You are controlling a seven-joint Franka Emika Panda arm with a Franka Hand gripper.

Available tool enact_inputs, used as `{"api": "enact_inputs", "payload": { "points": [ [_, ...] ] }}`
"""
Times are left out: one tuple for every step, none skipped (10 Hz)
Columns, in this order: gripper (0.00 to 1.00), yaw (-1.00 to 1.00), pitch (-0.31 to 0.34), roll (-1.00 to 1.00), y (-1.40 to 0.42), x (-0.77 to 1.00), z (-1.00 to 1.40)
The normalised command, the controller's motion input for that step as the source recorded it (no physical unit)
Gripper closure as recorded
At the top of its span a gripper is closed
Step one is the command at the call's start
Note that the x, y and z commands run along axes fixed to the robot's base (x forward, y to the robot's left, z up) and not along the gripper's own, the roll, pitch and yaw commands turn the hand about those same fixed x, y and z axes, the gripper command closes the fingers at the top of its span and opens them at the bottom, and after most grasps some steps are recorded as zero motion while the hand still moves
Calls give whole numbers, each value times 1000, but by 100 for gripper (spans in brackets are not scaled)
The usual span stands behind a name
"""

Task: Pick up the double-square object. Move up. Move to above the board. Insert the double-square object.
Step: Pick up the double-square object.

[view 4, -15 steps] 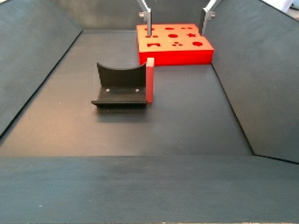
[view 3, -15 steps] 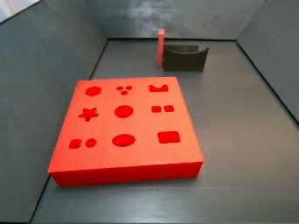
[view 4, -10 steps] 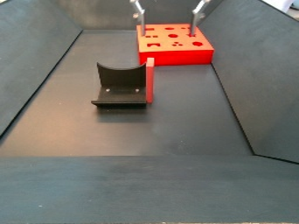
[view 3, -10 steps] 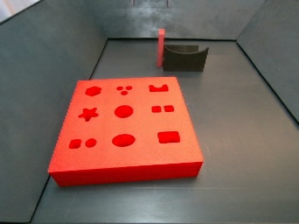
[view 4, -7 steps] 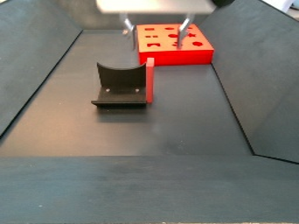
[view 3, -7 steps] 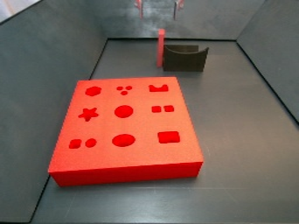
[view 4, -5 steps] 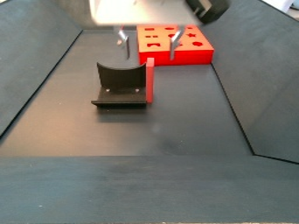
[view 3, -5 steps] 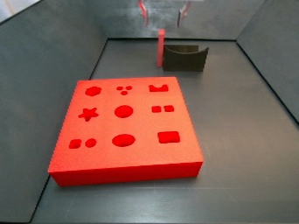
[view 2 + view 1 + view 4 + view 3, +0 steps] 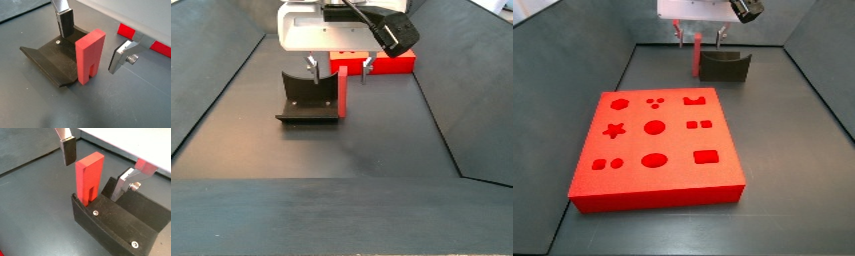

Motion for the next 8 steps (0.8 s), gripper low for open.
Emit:
{"api": "enact_inputs", "payload": {
  "points": [
    [100, 0, 0, 0, 0, 0, 0],
    [100, 0, 0, 0, 0, 0, 0],
    [100, 0, 0, 0, 0, 0, 0],
    [100, 0, 0, 0, 0, 0, 0],
    [100, 0, 0, 0, 0, 0, 0],
    [100, 0, 0, 0, 0, 0, 0],
    [100, 0, 0, 0, 0, 0, 0],
    [100, 0, 0, 0, 0, 0, 0]
  ]
}}
